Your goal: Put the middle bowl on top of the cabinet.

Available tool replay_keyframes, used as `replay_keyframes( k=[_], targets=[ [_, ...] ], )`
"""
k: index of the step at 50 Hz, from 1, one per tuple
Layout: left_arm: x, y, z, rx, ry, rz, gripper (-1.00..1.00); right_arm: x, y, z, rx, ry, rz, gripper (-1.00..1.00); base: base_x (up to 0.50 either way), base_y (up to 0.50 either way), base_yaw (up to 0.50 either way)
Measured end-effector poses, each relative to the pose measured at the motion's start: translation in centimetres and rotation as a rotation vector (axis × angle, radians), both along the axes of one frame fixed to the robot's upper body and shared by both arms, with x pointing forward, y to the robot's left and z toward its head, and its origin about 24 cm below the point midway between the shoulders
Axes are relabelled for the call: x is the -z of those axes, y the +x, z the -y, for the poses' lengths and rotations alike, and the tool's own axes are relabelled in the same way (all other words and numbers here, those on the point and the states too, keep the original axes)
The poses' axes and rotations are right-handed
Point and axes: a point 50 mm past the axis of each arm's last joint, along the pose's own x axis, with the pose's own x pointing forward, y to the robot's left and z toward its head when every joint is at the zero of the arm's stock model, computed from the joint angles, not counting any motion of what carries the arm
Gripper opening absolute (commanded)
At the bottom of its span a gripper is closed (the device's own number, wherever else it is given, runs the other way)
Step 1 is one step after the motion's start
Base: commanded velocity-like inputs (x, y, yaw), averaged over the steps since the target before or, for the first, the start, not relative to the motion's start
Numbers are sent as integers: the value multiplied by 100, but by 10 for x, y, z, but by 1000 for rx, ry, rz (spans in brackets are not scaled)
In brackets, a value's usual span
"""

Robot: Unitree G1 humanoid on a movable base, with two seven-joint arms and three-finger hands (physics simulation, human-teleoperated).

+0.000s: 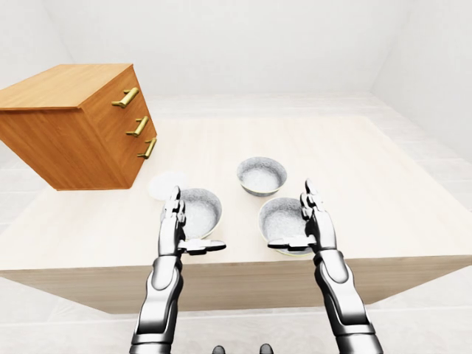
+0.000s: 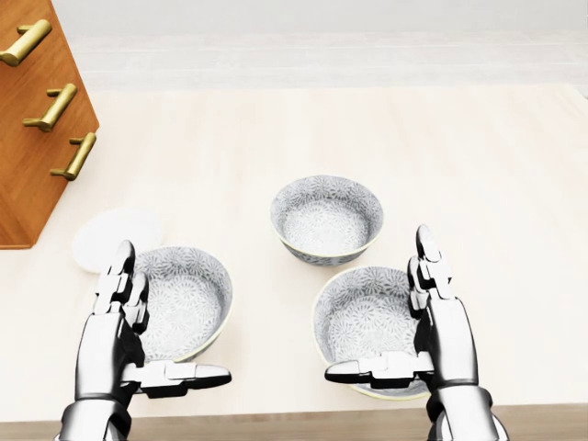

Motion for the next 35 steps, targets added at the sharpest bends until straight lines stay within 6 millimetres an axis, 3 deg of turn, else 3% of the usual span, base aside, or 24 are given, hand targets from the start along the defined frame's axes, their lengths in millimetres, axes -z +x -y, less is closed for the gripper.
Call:
replay_keyframes(
  k=[16, 35],
  targets=[
    [-2, -1, -3, 9, 51, 22, 100, 0, -3, 8, 8, 59, -6, 100, 0, 0, 0],
    [-15, -5, 3, 52, 77, 81, 100, -16, -9, 13, 36, 85, 47, 100, 0, 0, 0]
  ],
)
